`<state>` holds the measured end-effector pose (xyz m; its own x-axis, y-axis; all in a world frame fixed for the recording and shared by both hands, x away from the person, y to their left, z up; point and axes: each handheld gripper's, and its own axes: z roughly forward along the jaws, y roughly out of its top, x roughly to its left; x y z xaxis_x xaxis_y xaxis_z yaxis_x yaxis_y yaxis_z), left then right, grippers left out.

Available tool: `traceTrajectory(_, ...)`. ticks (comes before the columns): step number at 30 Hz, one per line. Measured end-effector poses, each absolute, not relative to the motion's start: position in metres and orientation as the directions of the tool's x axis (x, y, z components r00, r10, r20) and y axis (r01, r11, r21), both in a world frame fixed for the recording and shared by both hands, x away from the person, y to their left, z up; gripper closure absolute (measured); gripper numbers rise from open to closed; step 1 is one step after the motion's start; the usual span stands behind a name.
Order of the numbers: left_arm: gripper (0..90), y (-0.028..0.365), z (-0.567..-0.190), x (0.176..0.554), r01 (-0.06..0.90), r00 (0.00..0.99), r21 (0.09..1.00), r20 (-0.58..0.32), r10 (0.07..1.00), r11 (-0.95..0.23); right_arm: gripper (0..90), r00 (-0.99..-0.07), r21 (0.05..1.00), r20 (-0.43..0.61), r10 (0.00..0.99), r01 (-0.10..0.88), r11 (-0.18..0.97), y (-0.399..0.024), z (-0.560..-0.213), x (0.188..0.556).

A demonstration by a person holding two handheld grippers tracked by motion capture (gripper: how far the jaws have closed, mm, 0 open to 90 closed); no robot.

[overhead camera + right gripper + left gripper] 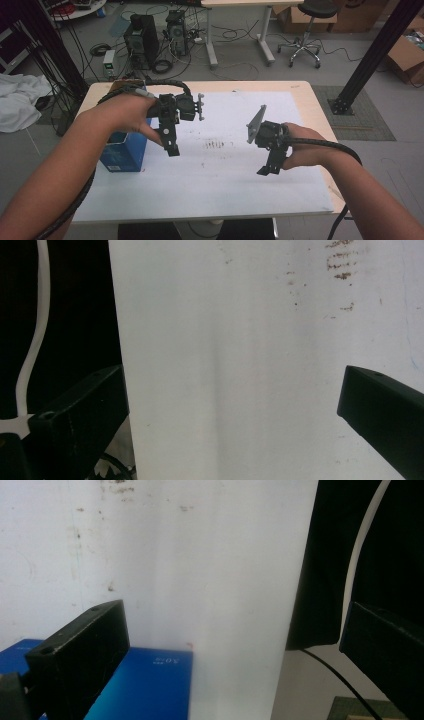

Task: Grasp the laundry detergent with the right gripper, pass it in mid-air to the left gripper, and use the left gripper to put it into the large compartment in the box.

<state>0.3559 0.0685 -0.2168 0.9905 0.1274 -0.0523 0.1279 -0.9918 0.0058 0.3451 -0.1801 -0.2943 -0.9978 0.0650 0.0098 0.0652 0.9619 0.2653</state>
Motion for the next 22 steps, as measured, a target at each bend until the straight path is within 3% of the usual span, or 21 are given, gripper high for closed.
traceTrajectory(22, 0.1, 0.0639, -0.2176, 0.36, 0.113, 0.992, 0.034, -0.066, 0.11, -0.993, 0.0, -0.997, 0.267, 0.007, 0.071, 0.07, 0.961, -0.1802, -0.2932, 0.3521)
